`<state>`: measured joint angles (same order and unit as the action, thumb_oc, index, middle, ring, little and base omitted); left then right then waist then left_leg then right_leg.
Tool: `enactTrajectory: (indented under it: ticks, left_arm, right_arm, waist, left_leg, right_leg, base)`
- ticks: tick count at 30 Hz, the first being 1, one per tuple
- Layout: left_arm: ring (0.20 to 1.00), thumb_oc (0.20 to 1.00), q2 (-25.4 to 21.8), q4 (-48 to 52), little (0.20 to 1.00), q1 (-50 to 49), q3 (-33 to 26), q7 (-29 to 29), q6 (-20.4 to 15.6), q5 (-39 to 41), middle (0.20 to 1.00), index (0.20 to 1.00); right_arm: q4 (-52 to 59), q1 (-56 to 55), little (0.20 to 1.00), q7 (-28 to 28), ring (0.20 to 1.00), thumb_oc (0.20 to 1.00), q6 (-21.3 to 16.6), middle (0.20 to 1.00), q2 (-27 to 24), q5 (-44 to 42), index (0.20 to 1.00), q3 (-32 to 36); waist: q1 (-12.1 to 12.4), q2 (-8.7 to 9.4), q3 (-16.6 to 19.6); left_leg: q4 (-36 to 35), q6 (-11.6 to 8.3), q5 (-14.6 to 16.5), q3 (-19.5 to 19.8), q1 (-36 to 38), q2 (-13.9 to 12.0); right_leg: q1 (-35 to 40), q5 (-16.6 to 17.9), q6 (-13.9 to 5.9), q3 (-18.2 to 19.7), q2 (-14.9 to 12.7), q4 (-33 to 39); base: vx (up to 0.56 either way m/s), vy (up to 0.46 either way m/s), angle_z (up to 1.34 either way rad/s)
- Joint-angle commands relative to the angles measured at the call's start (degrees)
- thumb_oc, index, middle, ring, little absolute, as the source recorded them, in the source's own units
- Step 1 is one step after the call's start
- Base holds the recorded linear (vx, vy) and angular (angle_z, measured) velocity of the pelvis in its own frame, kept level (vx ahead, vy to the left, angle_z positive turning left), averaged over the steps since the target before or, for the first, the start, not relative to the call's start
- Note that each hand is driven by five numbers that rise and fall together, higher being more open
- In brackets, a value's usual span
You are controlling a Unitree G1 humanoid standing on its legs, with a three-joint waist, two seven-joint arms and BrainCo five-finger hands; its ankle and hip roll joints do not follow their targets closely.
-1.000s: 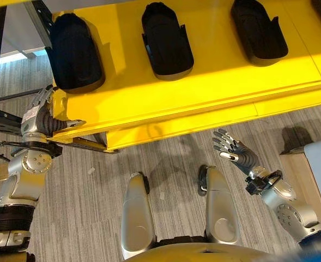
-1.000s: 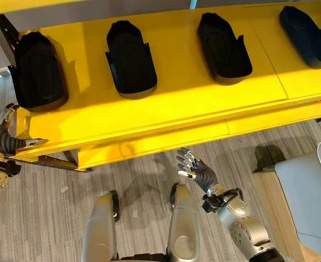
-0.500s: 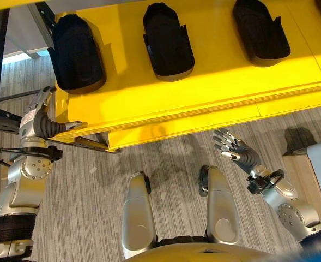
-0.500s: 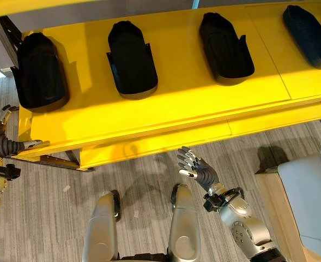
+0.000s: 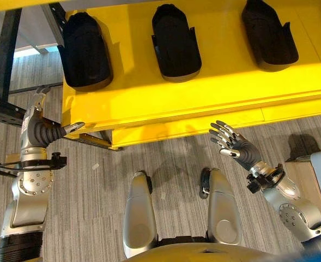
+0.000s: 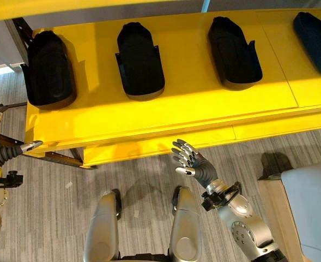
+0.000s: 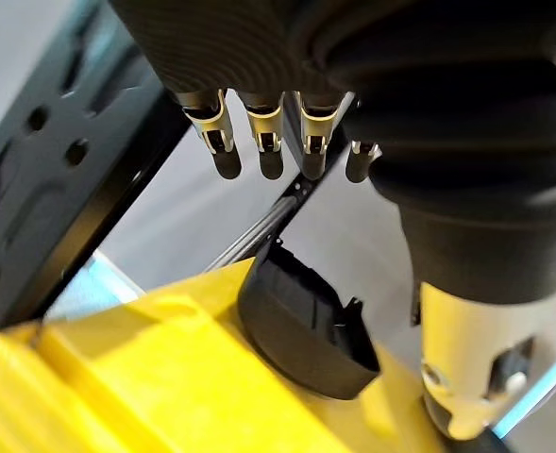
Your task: Move parts from the plastic box to the shelf.
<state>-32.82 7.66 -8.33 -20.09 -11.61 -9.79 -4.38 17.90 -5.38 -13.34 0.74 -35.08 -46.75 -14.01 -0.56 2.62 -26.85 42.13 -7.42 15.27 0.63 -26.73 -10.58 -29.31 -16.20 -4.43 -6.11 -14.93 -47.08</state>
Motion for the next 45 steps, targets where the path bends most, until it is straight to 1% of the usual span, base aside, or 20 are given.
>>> enactTrajectory:
  ticks: [1,4,5,6,7,10,12,14,16,18,19,20,21,22,24,26,27,34,37,45]
  left_arm:
    - [1.0,1.0,-2.4,5.8,1.0,-4.2,2.1,0.6,-7.7,10.9,1.0,1.0]
    - [1.0,1.0,-2.4,6.6,1.0,-4.4,3.9,1.5,-8.6,13.4,1.0,1.0]
    - [1.0,1.0,-1.8,6.5,1.0,-4.5,5.8,2.3,-9.7,16.6,1.0,1.0]
    - [1.0,1.0,-1.8,6.5,1.0,-4.4,5.8,2.4,-9.7,16.6,1.0,1.0]
    - [1.0,1.0,-1.2,6.3,1.0,-4.6,8.3,3.1,-10.1,20.4,1.0,1.0]
    - [1.0,1.0,-1.0,6.3,1.0,-4.7,9.0,3.1,-10.5,21.1,1.0,1.0]
    - [1.0,1.0,-0.5,6.3,1.0,-4.4,10.7,2.6,-11.0,22.2,1.0,1.0]
    - [1.0,1.0,-0.3,6.0,1.0,-4.1,11.5,2.8,-11.0,22.9,1.0,1.0]
    - [1.0,1.0,-1.2,7.0,1.0,-4.1,12.6,2.3,-11.4,22.7,1.0,1.0]
    - [1.0,1.0,-1.1,6.9,1.0,-3.4,14.0,2.9,-11.5,25.6,1.0,1.0]
    - [1.0,1.0,-1.2,6.9,1.0,-3.3,14.0,2.9,-11.5,25.7,1.0,1.0]
    - [1.0,1.0,-1.4,7.1,1.0,-3.1,14.9,2.8,-11.5,26.3,1.0,1.0]
    - [1.0,1.0,-1.7,7.4,1.0,-2.6,15.5,2.6,-11.6,26.5,1.0,1.0]
    - [1.0,1.0,-1.8,7.4,1.0,-2.6,15.5,2.6,-11.6,26.5,1.0,1.0]
    - [1.0,1.0,-2.6,7.8,1.0,-1.6,17.1,1.8,-11.7,26.5,1.0,1.0]
    - [1.0,1.0,-3.0,8.0,1.0,-1.5,17.1,1.8,-11.7,26.7,1.0,1.0]
    - [1.0,1.0,-3.4,8.2,1.0,-1.3,17.7,1.3,-11.8,26.7,1.0,1.0]
    - [1.0,1.0,-4.6,8.9,1.0,0.2,19.0,0.3,-12.5,27.6,1.0,1.0]
    - [1.0,1.0,-5.3,9.3,1.0,0.9,19.3,-0.7,-12.7,27.1,1.0,1.0]
    - [1.0,1.0,-5.5,9.6,1.0,1.4,19.7,-2.2,-13.4,26.9,1.0,1.0]
  right_arm:
    - [4.4,0.6,1.0,-1.7,1.0,1.0,-5.6,1.0,-0.9,-4.1,1.0,-0.9]
    - [6.1,1.3,1.0,-1.7,1.0,1.0,-6.4,1.0,-1.7,-4.6,1.0,-1.3]
    - [7.2,2.3,1.0,-1.7,1.0,1.0,-7.2,1.0,-2.1,-5.2,1.0,-2.3]
    - [7.2,2.3,1.0,-1.7,1.0,1.0,-7.2,1.0,-2.1,-5.2,1.0,-2.3]
    - [7.8,4.5,1.0,-0.7,1.0,1.0,-8.2,1.0,-1.9,-5.3,1.0,-3.9]
    - [7.7,5.7,1.0,-0.3,1.0,1.0,-8.6,1.0,-1.6,-5.3,1.0,-4.5]
    - [6.1,11.0,1.0,2.2,1.0,1.0,-10.0,1.0,0.7,-4.1,1.0,-6.9]
    - [4.8,13.3,1.0,3.2,1.0,1.0,-10.2,1.0,1.7,-3.7,1.0,-8.0]
    - [0.5,19.5,1.0,6.5,1.0,1.0,-11.6,1.0,5.3,-1.8,1.0,-9.8]
    - [-3.3,24.1,1.0,9.2,1.0,1.0,-12.3,1.0,8.2,-0.9,1.0,-11.6]
    - [-3.4,24.2,1.0,9.1,1.0,1.0,-12.3,1.0,8.2,-0.9,1.0,-11.6]
    - [-7.1,28.3,1.0,11.2,1.0,1.0,-13.1,1.0,11.3,0.3,1.0,-12.7]
    - [-8.7,30.4,1.0,12.8,1.0,1.0,-13.8,1.0,12.4,0.8,1.0,-13.1]
    - [-8.8,30.5,1.0,12.8,1.0,1.0,-13.8,1.0,12.4,0.8,1.0,-13.1]
    - [-13.4,35.6,1.0,16.3,1.0,1.0,-14.6,1.0,15.9,2.0,1.0,-13.8]
    - [-14.0,37.1,1.0,16.8,1.0,1.0,-14.9,1.0,16.1,2.7,1.0,-13.5]
    - [-16.5,40.2,1.0,18.7,1.0,1.0,-15.2,1.0,17.8,2.9,1.0,-13.8]
    - [-24.9,49.0,1.0,22.9,1.0,1.0,-16.2,1.0,21.6,4.4,1.0,-13.5]
    - [-27.7,52.7,1.0,25.2,1.0,1.0,-16.6,1.0,22.3,5.4,1.0,-12.3]
    - [-31.4,57.3,1.0,29.0,1.0,1.0,-17.2,1.0,22.3,10.3,1.0,-10.0]
  waist:
    - [0.8,1.91,3.7]
    - [0.9,2.12,3.5]
    - [1.1,2.37,3.3]
    - [1.1,2.35,3.4]
    - [1.4,2.52,3.1]
    - [1.6,2.54,3.1]
    - [2.3,2.48,3.1]
    - [2.5,2.46,3.2]
    - [3.4,2.17,3.0]
    - [4.1,1.96,2.9]
    - [4.0,1.98,3.0]
    - [5.0,1.6,2.9]
    - [5.5,1.47,2.8]
    - [5.4,1.49,2.9]
    - [6.9,1.08,2.6]
    - [7.2,1.05,2.7]
    - [8.1,0.82,2.3]
    - [10.3,0.3,1.7]
    - [11.3,0.04,1.4]
    - [12.0,-0.25,0.8]
  left_leg:
    - [-4.1,3.16,-6.0,-1.1,-1.9,1.2]
    - [-4.6,3.17,-6.5,-1.0,-1.8,1.3]
    - [-4.7,3.15,-6.3,-0.9,-1.1,1.3]
    - [-5.0,3.19,-6.6,-0.9,-1.3,1.3]
    - [-4.8,3.18,-6.3,-0.7,-0.8,1.3]
    - [-4.9,3.2,-6.3,-0.7,-0.5,1.3]
    - [-5.1,3.32,-6.3,-0.6,-0.2,1.5]
    - [-5.3,3.39,-6.6,-0.5,-0.3,1.6]
    - [-5.3,3.53,-6.3,-0.3,0.1,1.8]
    - [-5.4,3.71,-6.5,-0.1,0.0,2.2]
    - [-5.6,3.73,-6.8,-0.1,-0.1,2.2]
    - [-5.2,3.91,-6.5,0.2,-0.2,2.6]
    - [-5.2,4.01,-6.5,0.3,-0.4,2.7]
    - [-5.4,4.03,-6.8,0.3,-0.5,2.7]
    - [-4.8,4.28,-6.5,0.8,-0.9,3.2]
    - [-5.0,4.37,-6.8,0.9,-1.3,3.4]
    - [-4.6,4.5,-6.5,1.2,-1.5,3.7]
    - [-4.6,4.95,-6.9,2.1,-2.7,4.7]
    - [-4.2,5.12,-6.9,2.5,-3.4,5.2]
    - [-3.7,5.34,-6.7,2.7,-4.4,5.5]
  right_leg:
    - [3.4,3.7,-2.6,3.0,-2.0,5.5]
    - [3.8,4.1,-2.62,2.8,-2.0,5.9]
    - [4.4,3.8,-2.75,2.7,-2.2,5.9]
    - [4.2,4.1,-2.71,2.7,-2.1,6.1]
    - [4.9,3.8,-2.83,2.5,-2.2,6.1]
    - [5.1,3.9,-2.88,2.4,-2.3,6.2]
    - [5.7,3.9,-3.02,2.0,-2.4,6.5]
    - [5.7,4.2,-3.02,1.9,-2.4,6.7]
    - [6.3,4.1,-3.15,1.6,-2.8,6.7]
    - [6.5,4.2,-3.23,1.3,-2.9,6.8]
    - [6.3,4.5,-3.2,1.3,-2.9,7.0]
    - [6.6,4.2,-3.22,0.9,-3.1,6.7]
    - [6.7,4.2,-3.24,0.8,-3.2,6.7]
    - [6.6,4.4,-3.21,0.8,-3.2,6.9]
    - [6.8,4.2,-3.34,0.1,-3.7,6.7]
    - [6.7,4.4,-3.29,-0.1,-3.7,6.9]
    - [7.0,4.2,-3.32,-0.5,-3.9,6.8]
    - [7.3,4.8,-3.3,-1.7,-4.3,7.7]
    - [7.5,4.8,-3.34,-2.3,-4.6,7.9]
    - [7.1,5.0,-3.33,-2.7,-4.7,8.0]
  base:
    - [-0.02,-0.017,0.09]
    - [-0.01,-0.01,0.07]
    - [-0.02,-0.004,0.08]
    - [-0.01,-0.012,0.07]
    - [-0.02,-0.005,0.04]
    - [0.0,0.0,0.03]
    - [0.0,-0.001,0.06]
    - [-0.01,-0.001,0.1]
    - [0.0,0.003,0.1]
    - [-0.02,0.007,0.07]
    - [-0.01,0.003,0.06]
    - [-0.01,0.006,0.05]
    - [-0.01,0.006,0.12]
    - [-0.03,0.015,0.14]
    - [-0.02,0.012,0.23]
    - [-0.01,0.01,0.22]
    - [-0.01,0.007,0.12]
    - [-0.01,0.015,0.08]
    - [0.0,0.018,0.15]
    - [0.0,0.011,0.07]
